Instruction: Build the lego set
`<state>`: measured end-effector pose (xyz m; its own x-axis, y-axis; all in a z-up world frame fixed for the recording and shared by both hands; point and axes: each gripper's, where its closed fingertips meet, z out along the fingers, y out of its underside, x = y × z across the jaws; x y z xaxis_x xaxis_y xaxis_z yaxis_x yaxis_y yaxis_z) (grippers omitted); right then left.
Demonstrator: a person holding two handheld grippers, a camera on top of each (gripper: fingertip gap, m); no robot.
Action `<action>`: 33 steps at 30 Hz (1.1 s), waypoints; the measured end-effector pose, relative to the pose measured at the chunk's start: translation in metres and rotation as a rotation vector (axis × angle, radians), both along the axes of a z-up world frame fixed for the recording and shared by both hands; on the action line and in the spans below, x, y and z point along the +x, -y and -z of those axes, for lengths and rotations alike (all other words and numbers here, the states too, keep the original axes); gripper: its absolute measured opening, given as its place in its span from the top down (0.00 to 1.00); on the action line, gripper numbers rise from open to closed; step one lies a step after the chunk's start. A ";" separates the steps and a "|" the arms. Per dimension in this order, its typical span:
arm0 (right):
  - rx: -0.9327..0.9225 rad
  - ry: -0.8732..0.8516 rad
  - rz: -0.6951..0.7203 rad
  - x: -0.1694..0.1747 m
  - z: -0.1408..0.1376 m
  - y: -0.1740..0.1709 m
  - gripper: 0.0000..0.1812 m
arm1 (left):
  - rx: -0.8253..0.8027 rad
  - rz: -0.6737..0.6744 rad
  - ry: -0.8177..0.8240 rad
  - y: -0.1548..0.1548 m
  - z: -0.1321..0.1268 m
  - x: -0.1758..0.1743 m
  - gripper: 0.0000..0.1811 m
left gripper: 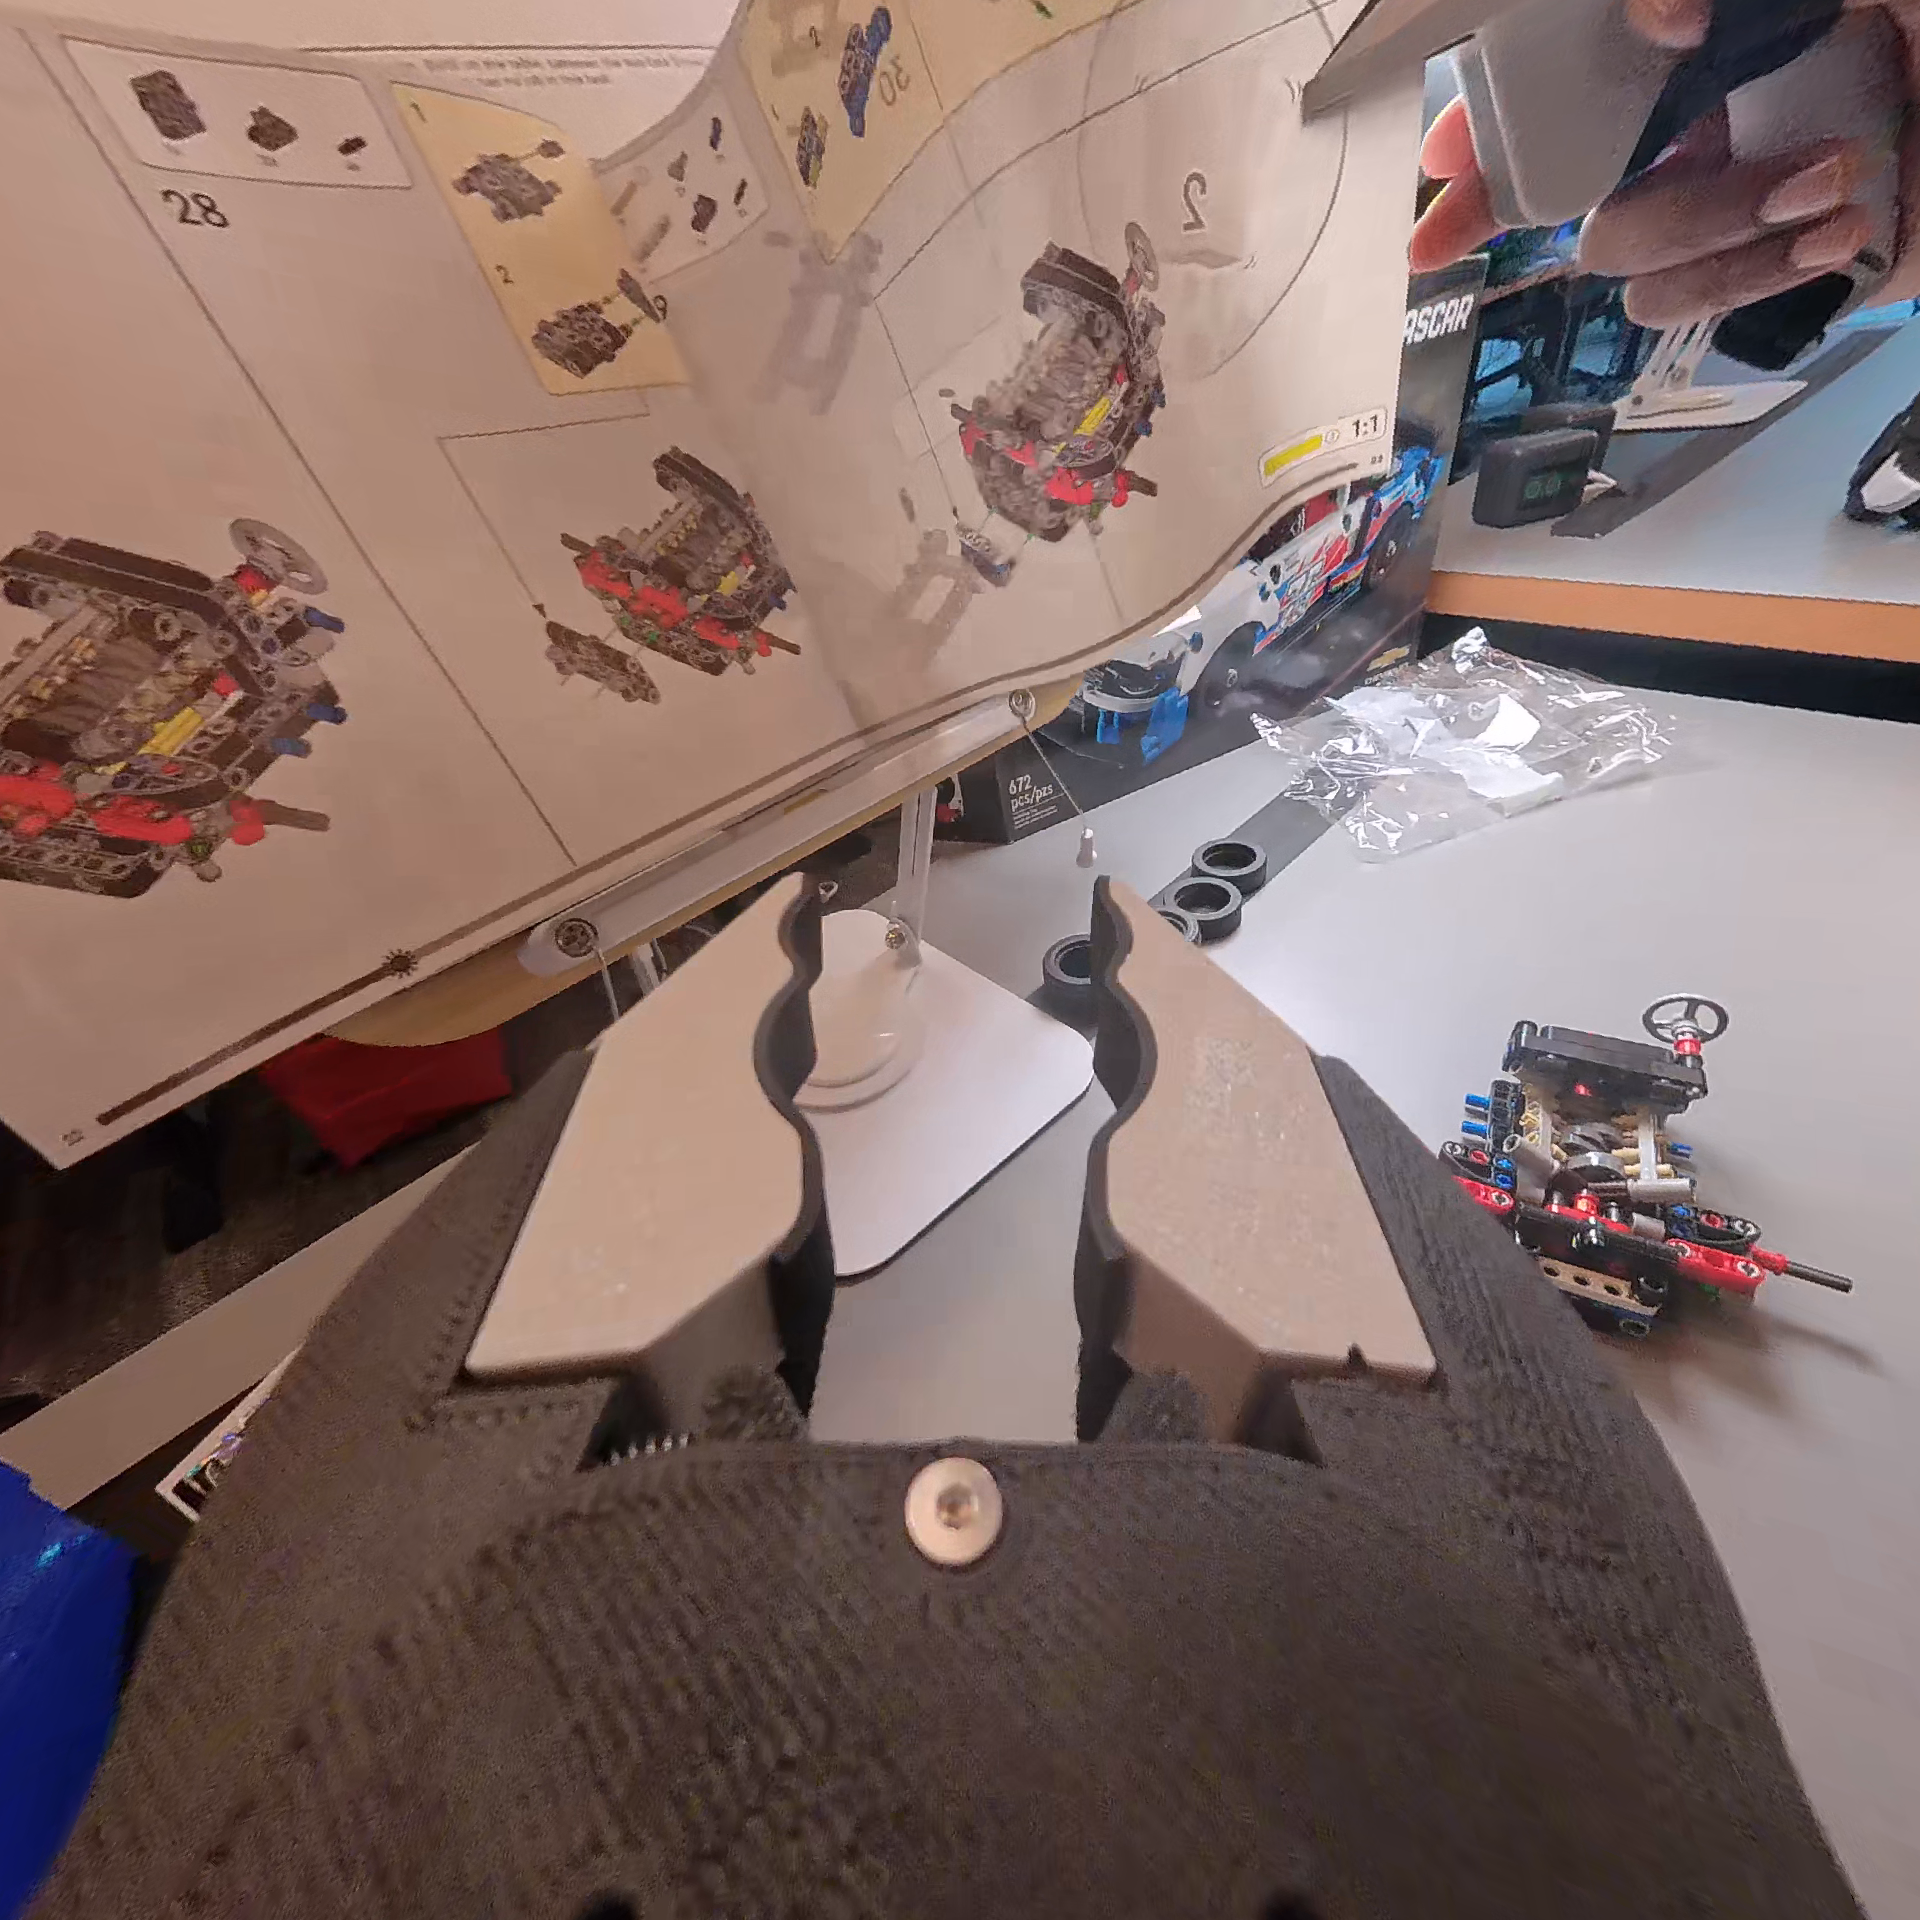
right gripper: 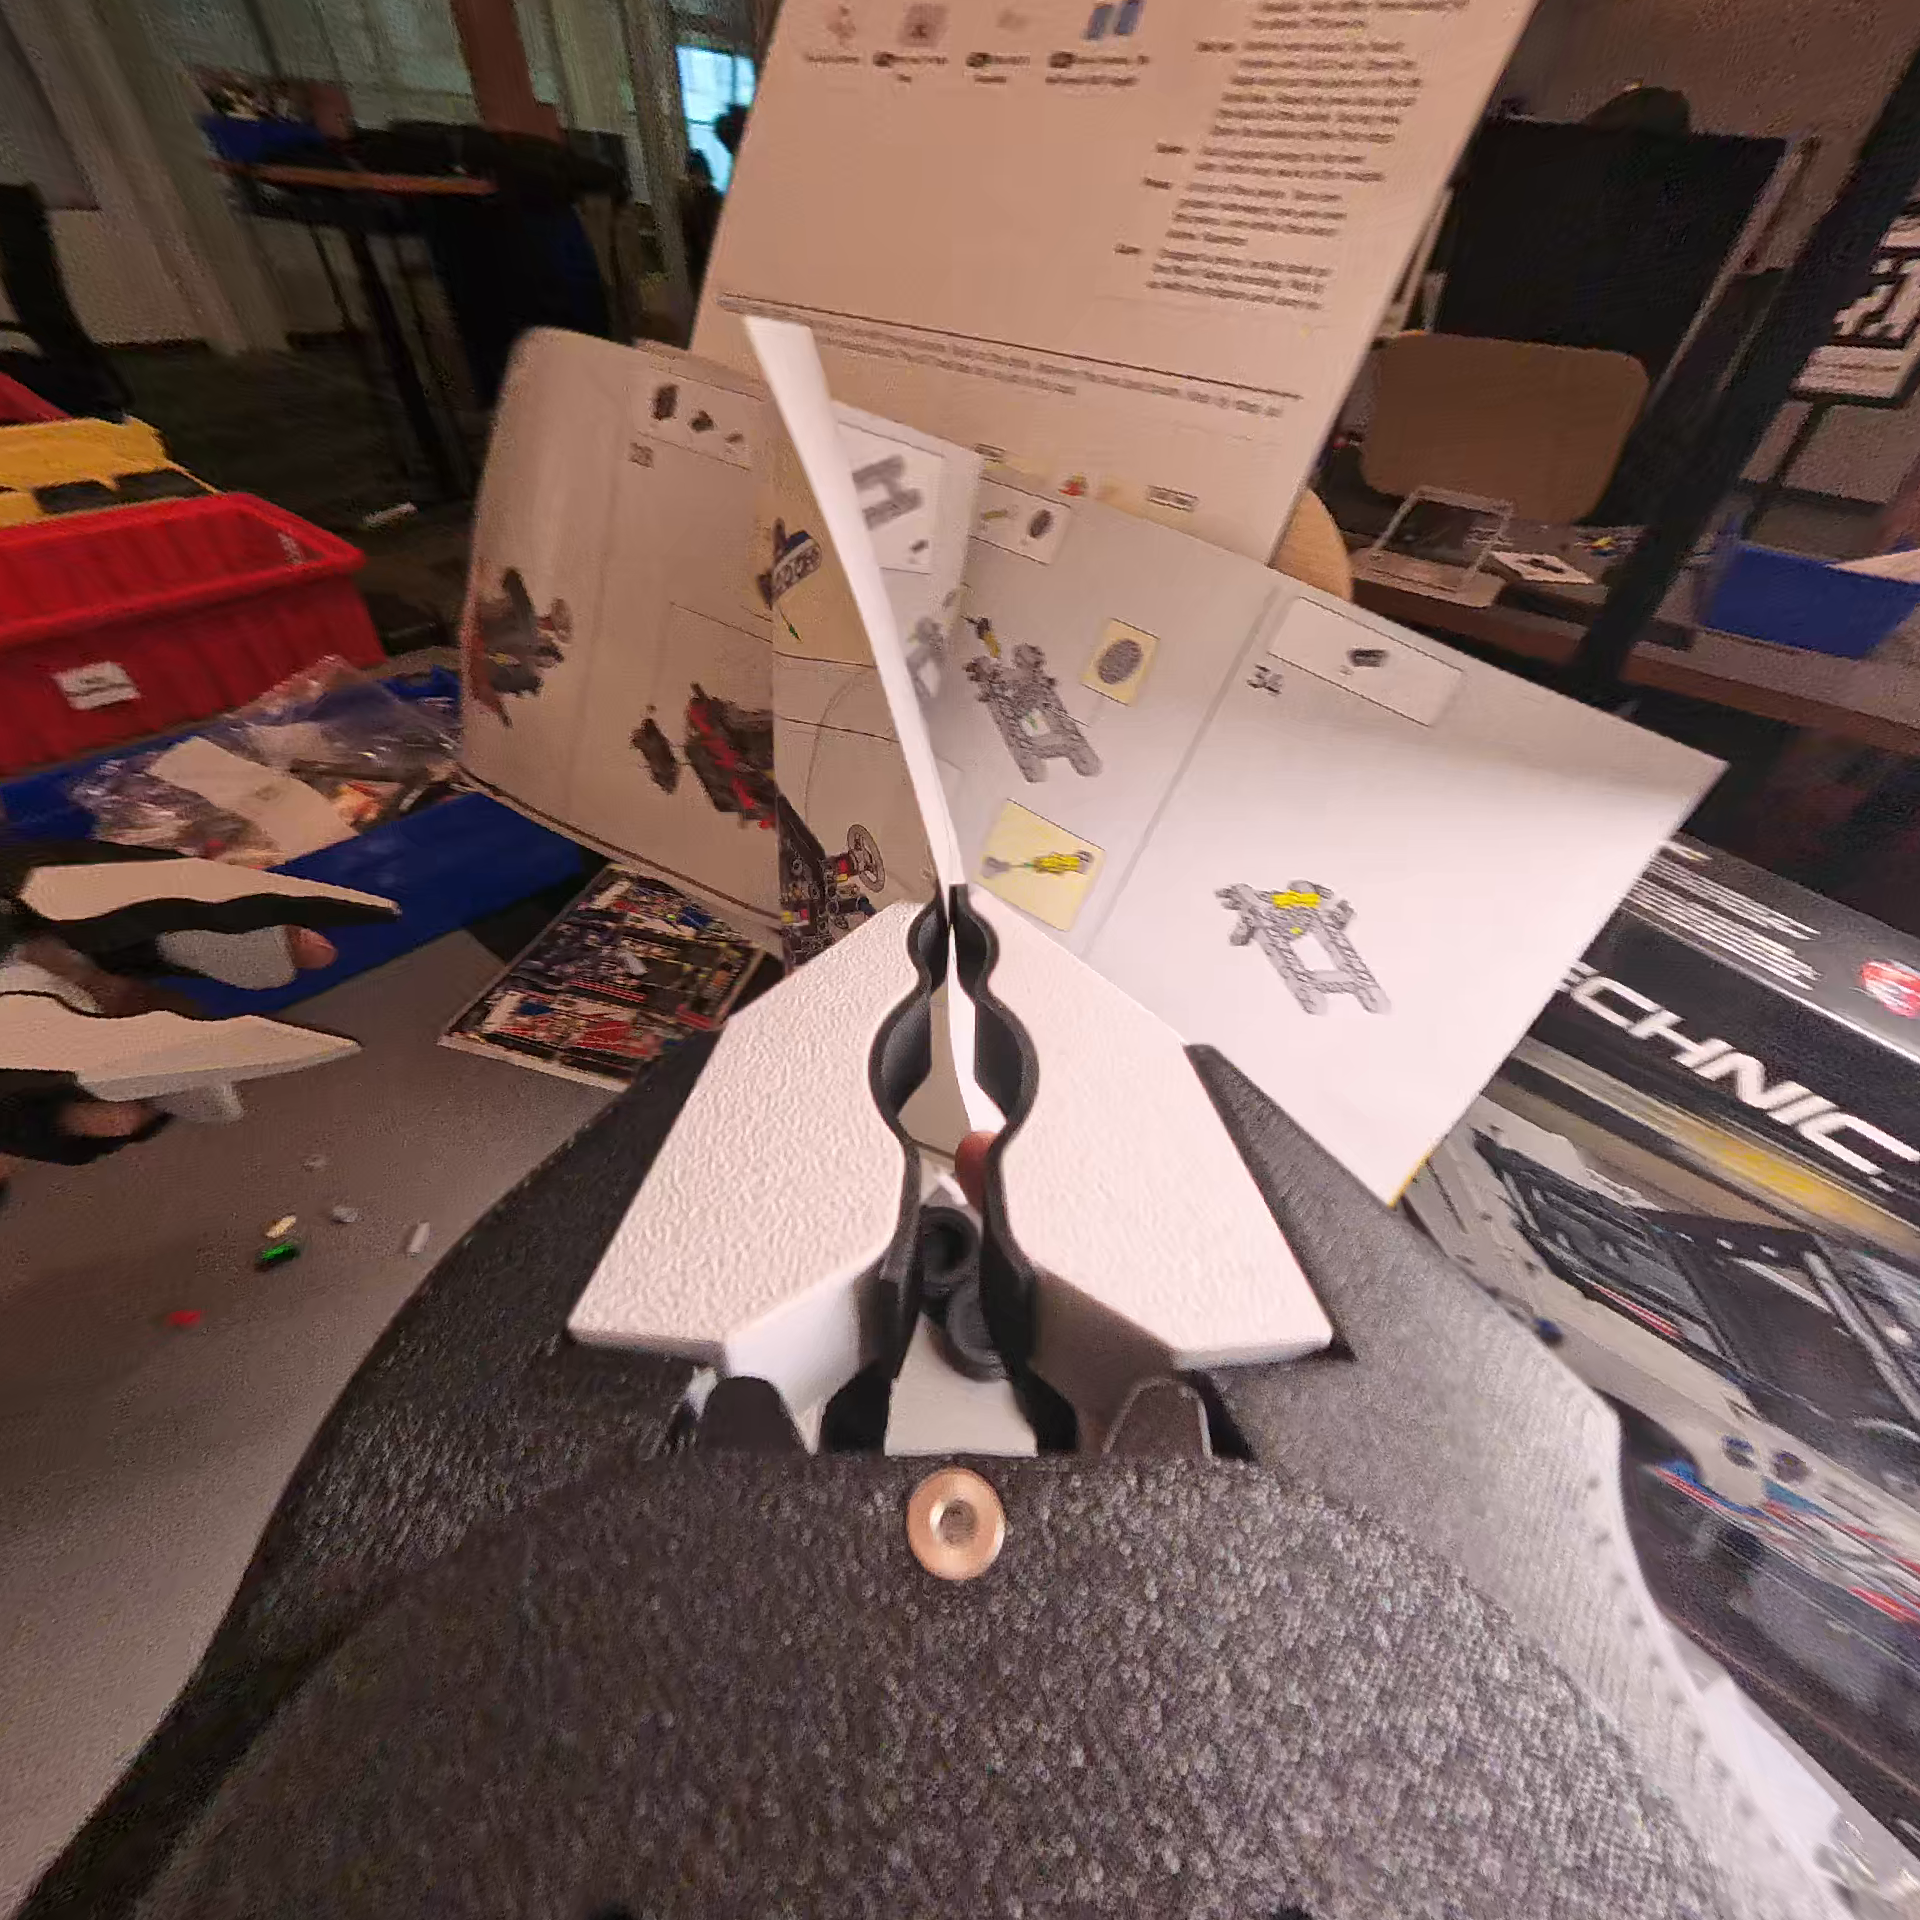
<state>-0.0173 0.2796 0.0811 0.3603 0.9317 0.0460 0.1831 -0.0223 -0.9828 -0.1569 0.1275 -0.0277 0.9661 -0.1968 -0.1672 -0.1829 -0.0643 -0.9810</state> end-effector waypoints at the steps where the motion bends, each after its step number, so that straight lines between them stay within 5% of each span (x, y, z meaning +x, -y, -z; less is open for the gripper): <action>1: -0.017 -0.003 -0.036 -0.008 -0.002 0.010 1.00 | 0.006 0.000 0.006 0.001 -0.002 -0.001 0.72; 6: -0.087 0.024 -0.353 -0.070 -0.003 0.085 1.00 | 0.047 0.046 0.002 0.005 -0.011 0.007 0.68; 10: -0.097 0.040 -0.442 -0.137 0.003 0.114 1.00 | 0.058 0.007 -0.047 -0.004 -0.011 0.004 0.64; 15: -0.098 0.040 -0.473 -0.230 0.012 0.127 1.00 | 0.055 -0.137 0.072 -0.012 -0.006 -0.035 0.69; 21: -0.001 0.204 -0.316 -0.310 0.055 0.107 1.00 | 0.041 -0.200 0.203 -0.010 0.005 -0.071 0.71; 24: 0.080 0.257 -0.263 -0.325 0.067 0.098 0.93 | 0.035 -0.200 0.204 -0.016 0.010 -0.077 0.69; 27: 0.075 0.228 -0.411 -0.328 0.060 0.124 0.79 | 0.026 -0.201 0.223 -0.026 0.012 -0.081 0.67; 29: 0.061 0.176 -0.513 -0.318 0.046 0.143 0.67 | 0.028 -0.197 0.234 -0.031 0.012 -0.083 0.67; 33: 0.129 0.047 -0.594 -0.269 0.014 0.153 0.65 | 0.018 -0.205 0.230 -0.037 0.014 -0.090 0.67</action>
<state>-0.2860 0.1270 0.0669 -0.2245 0.9586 0.1750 0.1712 0.2156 -0.9614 -0.2472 0.1641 -0.0421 0.9982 0.0074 0.0587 0.0591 -0.0587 -0.9965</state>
